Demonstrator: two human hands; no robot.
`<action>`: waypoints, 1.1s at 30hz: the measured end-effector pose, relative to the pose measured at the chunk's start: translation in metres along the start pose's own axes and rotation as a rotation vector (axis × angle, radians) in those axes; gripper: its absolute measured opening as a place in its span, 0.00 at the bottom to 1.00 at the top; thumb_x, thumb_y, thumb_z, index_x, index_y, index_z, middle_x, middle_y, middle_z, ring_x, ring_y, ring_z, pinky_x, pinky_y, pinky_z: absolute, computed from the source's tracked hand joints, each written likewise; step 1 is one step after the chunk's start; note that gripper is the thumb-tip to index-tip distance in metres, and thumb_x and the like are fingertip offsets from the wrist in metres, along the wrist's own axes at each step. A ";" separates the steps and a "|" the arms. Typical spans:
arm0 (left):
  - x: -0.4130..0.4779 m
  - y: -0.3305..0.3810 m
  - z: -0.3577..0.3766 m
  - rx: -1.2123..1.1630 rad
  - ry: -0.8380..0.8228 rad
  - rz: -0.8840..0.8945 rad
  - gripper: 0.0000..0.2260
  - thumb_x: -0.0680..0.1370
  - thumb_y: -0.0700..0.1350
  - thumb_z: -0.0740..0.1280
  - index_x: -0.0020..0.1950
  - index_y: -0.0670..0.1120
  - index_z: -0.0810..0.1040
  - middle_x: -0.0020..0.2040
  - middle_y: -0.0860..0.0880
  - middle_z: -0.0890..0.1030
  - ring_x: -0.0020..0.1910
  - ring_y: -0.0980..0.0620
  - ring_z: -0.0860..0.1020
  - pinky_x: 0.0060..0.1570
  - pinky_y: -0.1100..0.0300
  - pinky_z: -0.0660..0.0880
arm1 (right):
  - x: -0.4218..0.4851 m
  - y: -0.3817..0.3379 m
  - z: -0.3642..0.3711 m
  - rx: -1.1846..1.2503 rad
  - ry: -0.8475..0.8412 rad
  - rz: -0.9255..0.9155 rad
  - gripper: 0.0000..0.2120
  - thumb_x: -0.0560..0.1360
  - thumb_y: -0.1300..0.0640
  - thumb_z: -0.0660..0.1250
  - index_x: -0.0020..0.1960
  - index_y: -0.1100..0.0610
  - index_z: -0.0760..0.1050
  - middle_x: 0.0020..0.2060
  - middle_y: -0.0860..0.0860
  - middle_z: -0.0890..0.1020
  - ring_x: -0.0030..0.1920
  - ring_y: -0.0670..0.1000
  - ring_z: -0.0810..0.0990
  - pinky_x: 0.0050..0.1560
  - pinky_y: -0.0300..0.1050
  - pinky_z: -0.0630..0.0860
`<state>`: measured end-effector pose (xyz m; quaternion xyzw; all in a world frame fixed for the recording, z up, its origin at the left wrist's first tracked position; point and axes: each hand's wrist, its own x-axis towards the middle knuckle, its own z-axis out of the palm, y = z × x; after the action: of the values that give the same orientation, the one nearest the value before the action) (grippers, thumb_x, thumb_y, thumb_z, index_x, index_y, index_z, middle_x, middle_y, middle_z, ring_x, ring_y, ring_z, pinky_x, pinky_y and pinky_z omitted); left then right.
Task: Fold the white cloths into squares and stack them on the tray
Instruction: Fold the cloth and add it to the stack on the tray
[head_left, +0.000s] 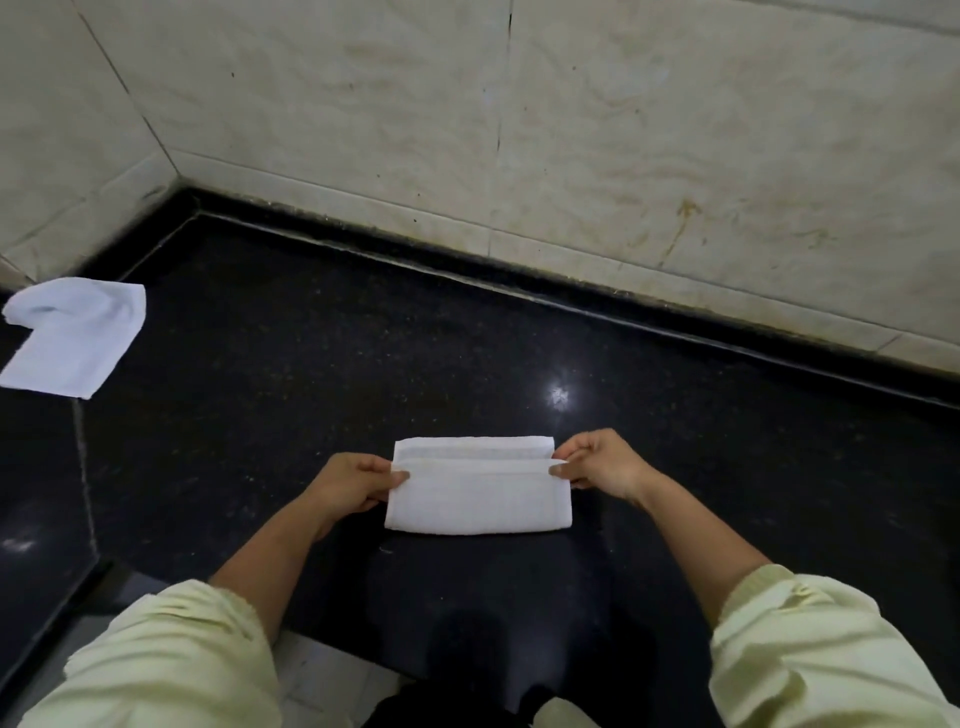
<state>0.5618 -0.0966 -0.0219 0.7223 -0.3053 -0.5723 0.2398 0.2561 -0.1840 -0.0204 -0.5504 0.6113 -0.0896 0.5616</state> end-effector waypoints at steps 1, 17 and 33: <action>0.004 0.002 0.002 -0.018 0.016 0.009 0.06 0.75 0.42 0.72 0.51 0.43 0.82 0.46 0.48 0.83 0.45 0.53 0.79 0.41 0.63 0.73 | 0.004 0.000 0.002 -0.008 0.035 -0.013 0.04 0.72 0.66 0.72 0.46 0.62 0.80 0.38 0.55 0.82 0.40 0.49 0.81 0.41 0.38 0.78; 0.050 0.002 0.007 0.068 0.171 0.026 0.08 0.77 0.44 0.69 0.53 0.41 0.79 0.50 0.41 0.81 0.47 0.47 0.80 0.38 0.59 0.78 | 0.043 -0.005 0.012 -0.391 0.183 -0.067 0.05 0.77 0.56 0.67 0.45 0.56 0.74 0.36 0.49 0.77 0.41 0.50 0.77 0.41 0.42 0.72; 0.004 -0.032 0.081 0.826 0.418 0.570 0.13 0.76 0.57 0.66 0.53 0.49 0.74 0.52 0.50 0.73 0.51 0.49 0.72 0.47 0.57 0.64 | -0.020 0.009 0.081 -0.518 0.269 -0.293 0.07 0.79 0.50 0.63 0.49 0.53 0.74 0.44 0.46 0.75 0.43 0.46 0.74 0.42 0.41 0.70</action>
<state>0.4887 -0.0768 -0.0658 0.7436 -0.6342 -0.1611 0.1374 0.3102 -0.1243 -0.0440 -0.7404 0.5967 -0.0828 0.2981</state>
